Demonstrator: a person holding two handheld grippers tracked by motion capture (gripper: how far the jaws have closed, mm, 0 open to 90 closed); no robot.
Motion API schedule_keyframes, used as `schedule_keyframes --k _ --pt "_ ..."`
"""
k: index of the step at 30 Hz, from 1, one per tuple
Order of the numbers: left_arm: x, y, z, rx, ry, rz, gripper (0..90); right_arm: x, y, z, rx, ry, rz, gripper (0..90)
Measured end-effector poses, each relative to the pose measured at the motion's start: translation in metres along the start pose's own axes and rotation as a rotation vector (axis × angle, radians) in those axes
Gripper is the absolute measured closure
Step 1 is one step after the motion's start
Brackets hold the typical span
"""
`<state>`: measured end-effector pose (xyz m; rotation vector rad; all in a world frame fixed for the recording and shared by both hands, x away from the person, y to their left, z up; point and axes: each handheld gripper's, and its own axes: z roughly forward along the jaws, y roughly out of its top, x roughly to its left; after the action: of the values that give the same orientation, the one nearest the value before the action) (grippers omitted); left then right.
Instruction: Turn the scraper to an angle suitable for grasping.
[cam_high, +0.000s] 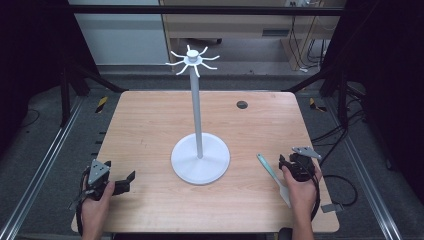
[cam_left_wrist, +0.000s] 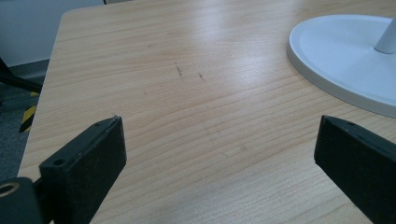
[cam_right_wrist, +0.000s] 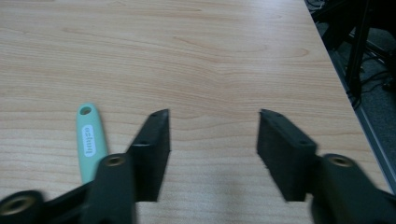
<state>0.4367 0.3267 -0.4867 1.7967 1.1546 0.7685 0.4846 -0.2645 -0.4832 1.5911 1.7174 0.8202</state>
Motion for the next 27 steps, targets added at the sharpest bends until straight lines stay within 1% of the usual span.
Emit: schedule_keyframes --k 1,2,3,4,5,6,7,8,9,10,11,12,13,14,15,16,17,22,26,27 --pt "0.000 0.000 0.000 0.000 0.000 0.000 1.7 0.000 0.000 0.000 0.000 0.000 0.000 50.0" --pt "0.000 0.000 0.000 0.001 0.001 -0.001 1.7 0.001 0.002 0.001 0.004 0.002 -0.017 51.7" --pt "0.000 0.000 0.000 0.000 0.002 -0.002 1.7 0.002 0.003 0.002 0.010 0.002 -0.036 55.9" --pt "0.000 0.000 -0.001 0.000 0.002 -0.002 1.7 0.003 0.005 0.002 0.021 0.015 -0.037 58.1" --pt "0.000 0.000 -0.001 0.000 0.007 -0.001 1.7 0.004 0.008 0.005 0.033 0.030 -0.069 61.8" --pt "0.000 0.000 -0.001 0.000 0.007 -0.001 1.7 0.004 0.008 0.005 0.033 0.030 -0.069 61.8" --pt "0.000 0.000 -0.001 -0.001 0.005 -0.002 1.7 0.007 0.011 0.007 0.060 0.049 -0.073 65.2" --pt "0.000 0.000 -0.001 0.000 0.005 -0.001 1.7 0.007 0.011 0.007 0.060 0.049 -0.073 65.2" --pt "-0.001 0.000 0.000 0.005 0.004 0.005 1.7 0.007 0.013 0.009 0.073 0.073 -0.086 69.8" --pt "-0.001 0.000 0.000 0.005 0.004 0.005 1.7 0.007 0.013 0.009 0.073 0.073 -0.086 69.8" --pt "-0.002 0.000 0.001 0.006 0.004 0.005 1.7 0.008 0.013 0.011 0.082 0.081 -0.083 72.1" --pt "-0.002 0.000 0.001 0.007 0.005 0.008 1.7 0.008 0.014 0.013 0.090 0.093 -0.093 74.7" --pt "-0.003 0.000 0.001 0.007 0.006 0.012 1.7 0.009 0.014 0.014 0.098 0.106 -0.092 76.1" --pt "-0.003 0.000 0.001 0.006 0.007 0.015 1.7 0.010 0.015 0.016 0.110 0.126 -0.102 79.6" --pt "-0.003 0.000 0.001 0.007 0.007 0.016 1.7 0.010 0.015 0.016 0.110 0.126 -0.102 79.6" --pt "-0.003 0.000 0.001 0.012 0.008 0.021 1.7 0.012 0.016 0.019 0.118 0.149 -0.108 82.5" --pt "-0.003 0.000 0.001 0.012 0.008 0.021 1.7 0.012 0.016 0.019 0.118 0.149 -0.108 82.5" --pt "-0.005 0.000 0.003 0.016 0.003 0.022 1.7 0.022 0.018 0.022 0.137 0.196 -0.150 88.7" --pt "-0.006 0.000 0.003 0.016 0.001 0.025 1.8 0.024 0.019 0.025 0.144 0.207 -0.152 90.0" --pt "-0.006 0.000 0.003 0.016 -0.001 0.024 1.8 0.024 0.019 0.027 0.156 0.212 -0.152 90.0"
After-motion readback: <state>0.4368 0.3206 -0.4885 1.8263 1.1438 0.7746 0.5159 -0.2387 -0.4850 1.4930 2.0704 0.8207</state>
